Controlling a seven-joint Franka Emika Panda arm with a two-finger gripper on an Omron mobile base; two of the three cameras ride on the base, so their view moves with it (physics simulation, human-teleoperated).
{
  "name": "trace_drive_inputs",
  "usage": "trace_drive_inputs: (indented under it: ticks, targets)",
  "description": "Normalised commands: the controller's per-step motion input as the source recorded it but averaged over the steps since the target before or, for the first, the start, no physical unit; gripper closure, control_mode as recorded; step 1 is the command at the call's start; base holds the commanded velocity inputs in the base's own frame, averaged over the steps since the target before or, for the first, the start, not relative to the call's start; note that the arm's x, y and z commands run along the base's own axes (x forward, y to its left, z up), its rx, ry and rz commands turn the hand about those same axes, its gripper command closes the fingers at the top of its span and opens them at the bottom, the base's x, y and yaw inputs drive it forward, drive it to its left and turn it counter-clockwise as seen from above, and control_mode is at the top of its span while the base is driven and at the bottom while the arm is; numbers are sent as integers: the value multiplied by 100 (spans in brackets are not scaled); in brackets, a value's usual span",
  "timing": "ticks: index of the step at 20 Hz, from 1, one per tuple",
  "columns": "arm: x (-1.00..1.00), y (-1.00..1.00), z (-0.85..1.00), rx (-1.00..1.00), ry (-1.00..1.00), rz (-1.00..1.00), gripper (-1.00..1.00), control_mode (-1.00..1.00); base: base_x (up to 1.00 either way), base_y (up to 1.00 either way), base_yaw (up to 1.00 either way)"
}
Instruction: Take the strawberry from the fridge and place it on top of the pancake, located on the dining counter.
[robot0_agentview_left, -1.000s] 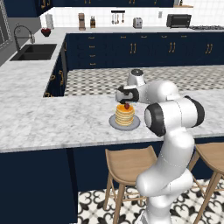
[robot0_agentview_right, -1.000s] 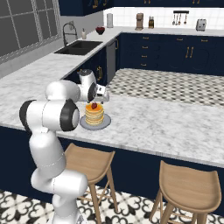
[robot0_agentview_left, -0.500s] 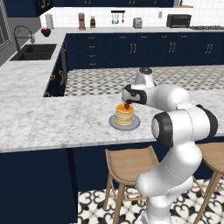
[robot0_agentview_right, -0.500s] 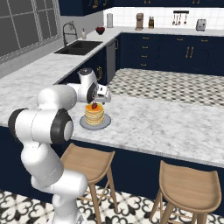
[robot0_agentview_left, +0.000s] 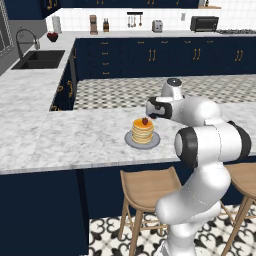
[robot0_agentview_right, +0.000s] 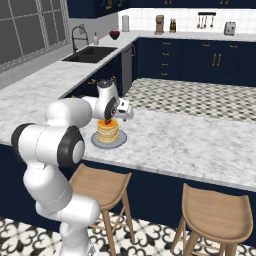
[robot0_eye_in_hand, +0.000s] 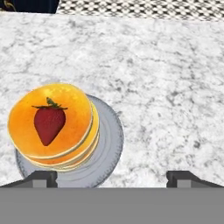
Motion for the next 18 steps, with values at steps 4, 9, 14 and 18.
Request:
trace_drive_inputs:
  ticks: [4,9,14,18]
  targets:
    - [-2,-37,0,3,0,-2,-100,-100,0,0,0]
    - [-5,-36,0,3,0,-1,-100,-100,0,0,0]
    - [-3,-31,0,2,0,0,-100,-100,0,0,0]
    - [0,-28,0,2,0,0,-100,-100,0,0,0]
